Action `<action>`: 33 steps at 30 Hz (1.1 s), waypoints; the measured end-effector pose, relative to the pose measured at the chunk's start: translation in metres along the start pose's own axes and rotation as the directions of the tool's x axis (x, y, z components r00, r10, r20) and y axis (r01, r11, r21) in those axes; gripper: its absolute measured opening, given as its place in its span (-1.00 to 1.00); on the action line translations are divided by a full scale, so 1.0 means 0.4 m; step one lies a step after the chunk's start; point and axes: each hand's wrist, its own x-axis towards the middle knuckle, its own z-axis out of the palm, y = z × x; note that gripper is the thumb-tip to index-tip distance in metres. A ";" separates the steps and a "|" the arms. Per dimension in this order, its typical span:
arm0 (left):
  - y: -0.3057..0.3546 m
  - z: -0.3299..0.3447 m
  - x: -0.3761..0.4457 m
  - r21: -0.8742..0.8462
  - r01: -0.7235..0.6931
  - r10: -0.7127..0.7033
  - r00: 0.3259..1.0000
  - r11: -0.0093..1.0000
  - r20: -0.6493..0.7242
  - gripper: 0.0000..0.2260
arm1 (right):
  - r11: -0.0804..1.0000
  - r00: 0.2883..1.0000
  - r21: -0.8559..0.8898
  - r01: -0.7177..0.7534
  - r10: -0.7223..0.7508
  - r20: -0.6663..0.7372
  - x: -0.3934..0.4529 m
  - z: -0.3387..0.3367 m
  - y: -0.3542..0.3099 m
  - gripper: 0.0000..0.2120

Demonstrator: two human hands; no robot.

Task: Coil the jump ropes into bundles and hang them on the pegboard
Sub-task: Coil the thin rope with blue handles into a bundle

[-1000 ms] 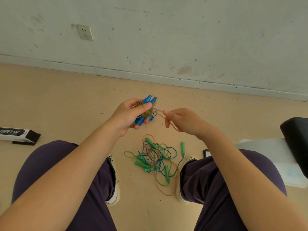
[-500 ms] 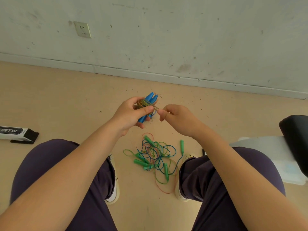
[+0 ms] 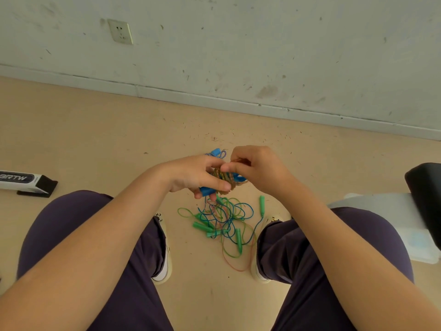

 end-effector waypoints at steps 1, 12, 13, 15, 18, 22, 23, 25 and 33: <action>0.003 0.002 -0.001 -0.001 -0.004 0.004 1.000 1.000 -0.004 -0.73 | 0.999 1.000 0.015 -0.028 0.028 0.007 0.000 0.001 0.002 -0.64; 0.017 0.025 -0.004 0.054 -0.044 0.051 0.989 0.998 -0.135 -0.84 | 0.912 0.976 0.350 -0.213 0.180 0.125 -0.006 -0.043 0.014 -0.79; 0.017 0.025 -0.006 0.054 -0.048 0.055 0.988 0.997 -0.141 -0.84 | 0.894 0.973 0.388 -0.226 0.190 0.127 -0.008 -0.049 0.014 -0.81; 0.016 0.023 -0.009 0.034 -0.069 0.073 0.985 0.997 -0.158 -0.84 | 0.842 0.968 0.476 -0.252 0.215 0.132 -0.010 -0.061 0.015 -0.87; 0.016 0.018 -0.012 0.013 -0.102 0.102 0.971 0.995 -0.218 -0.81 | 0.832 0.963 0.485 -0.269 0.223 0.151 -0.015 -0.078 0.021 -0.93; 0.017 0.016 -0.018 -0.008 -0.123 0.117 0.957 0.992 -0.266 -0.79 | 0.860 0.960 0.434 -0.269 0.206 0.188 -0.021 -0.092 0.025 -0.90; 0.019 0.015 -0.019 -0.008 -0.123 0.116 0.956 0.992 -0.271 -0.79 | 0.857 0.960 0.440 -0.270 0.205 0.190 -0.021 -0.094 0.025 -0.89; 0.022 0.015 -0.019 0.008 -0.124 0.121 0.952 0.992 -0.283 -0.79 | 0.835 0.953 0.465 -0.293 0.219 0.207 -0.022 -0.096 0.026 -0.87; 0.024 0.020 -0.019 0.180 -0.144 0.193 0.934 0.973 -0.300 -0.88 | 0.797 0.929 0.478 -0.370 0.299 0.220 -0.019 -0.088 0.042 -0.98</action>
